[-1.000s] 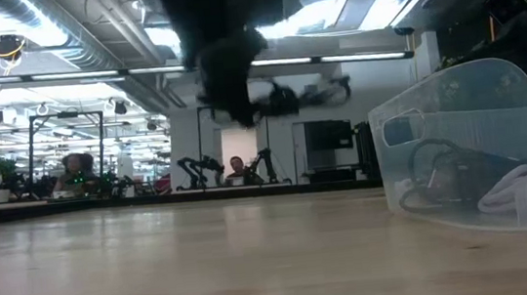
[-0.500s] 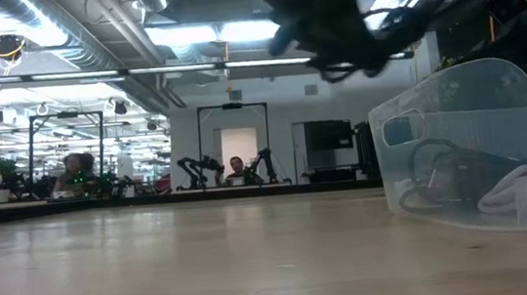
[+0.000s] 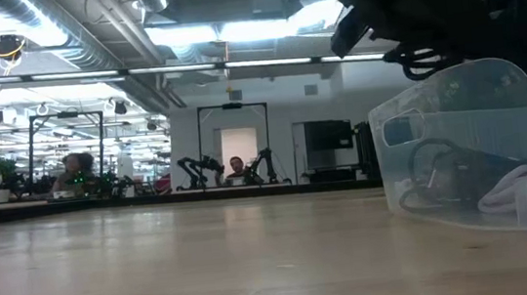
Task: Pick and place USB-C Cables
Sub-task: Put the black charger cable into the transparent bin, then return to Home Position
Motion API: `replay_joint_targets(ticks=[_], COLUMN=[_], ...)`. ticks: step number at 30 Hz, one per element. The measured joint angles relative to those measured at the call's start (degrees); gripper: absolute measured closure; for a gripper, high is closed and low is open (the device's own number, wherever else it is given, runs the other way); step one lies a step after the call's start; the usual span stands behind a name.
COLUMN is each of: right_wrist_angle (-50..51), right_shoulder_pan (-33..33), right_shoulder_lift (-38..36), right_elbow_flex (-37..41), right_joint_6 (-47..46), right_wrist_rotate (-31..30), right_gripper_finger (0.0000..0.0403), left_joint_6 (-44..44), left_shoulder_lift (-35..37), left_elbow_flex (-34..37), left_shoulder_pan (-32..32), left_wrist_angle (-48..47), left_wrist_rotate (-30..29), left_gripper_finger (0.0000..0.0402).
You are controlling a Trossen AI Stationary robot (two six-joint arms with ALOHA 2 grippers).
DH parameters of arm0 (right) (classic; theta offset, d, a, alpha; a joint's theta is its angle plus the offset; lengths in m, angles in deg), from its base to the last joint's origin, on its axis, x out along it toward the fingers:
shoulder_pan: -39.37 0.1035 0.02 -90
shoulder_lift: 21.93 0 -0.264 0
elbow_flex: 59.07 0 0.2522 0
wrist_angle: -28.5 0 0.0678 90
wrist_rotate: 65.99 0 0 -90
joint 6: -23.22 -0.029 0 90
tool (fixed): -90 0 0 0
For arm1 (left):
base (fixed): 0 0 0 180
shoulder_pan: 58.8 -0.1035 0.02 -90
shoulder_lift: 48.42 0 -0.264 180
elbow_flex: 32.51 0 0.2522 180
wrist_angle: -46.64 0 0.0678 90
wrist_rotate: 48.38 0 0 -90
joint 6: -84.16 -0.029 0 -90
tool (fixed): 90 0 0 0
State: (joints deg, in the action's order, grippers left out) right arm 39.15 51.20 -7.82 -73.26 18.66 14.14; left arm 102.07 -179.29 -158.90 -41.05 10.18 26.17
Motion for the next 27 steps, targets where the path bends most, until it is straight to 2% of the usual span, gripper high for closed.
replay_joint_targets(ticks=[5, 8, 16, 27], right_wrist_angle=[-0.02, -0.02, 0.00, 0.00], right_shoulder_pan=[0.00, 0.00, 0.00, 0.00], right_shoulder_lift=[0.00, 0.00, 0.00, 0.04], right_elbow_flex=[0.00, 0.00, 0.00, 0.01], right_joint_6=[0.51, 0.54, 0.56, 0.56], right_wrist_rotate=[0.00, 0.00, 0.00, 0.04], right_gripper_finger=[0.0313, 0.0313, 0.0313, 0.0313], left_joint_6=[4.92, 8.15, 9.49, 8.52], left_shoulder_lift=[-0.11, -0.15, -0.99, -0.79], left_elbow_flex=[-0.71, -0.53, -0.39, -0.53], left_shoulder_pan=[0.38, 0.23, -0.02, -0.39], left_wrist_angle=[-0.62, -1.01, -0.45, 0.73], left_wrist_rotate=[2.55, 6.14, 6.33, 5.89], left_gripper_finger=[0.0393, 0.0366, 0.0305, 0.0297])
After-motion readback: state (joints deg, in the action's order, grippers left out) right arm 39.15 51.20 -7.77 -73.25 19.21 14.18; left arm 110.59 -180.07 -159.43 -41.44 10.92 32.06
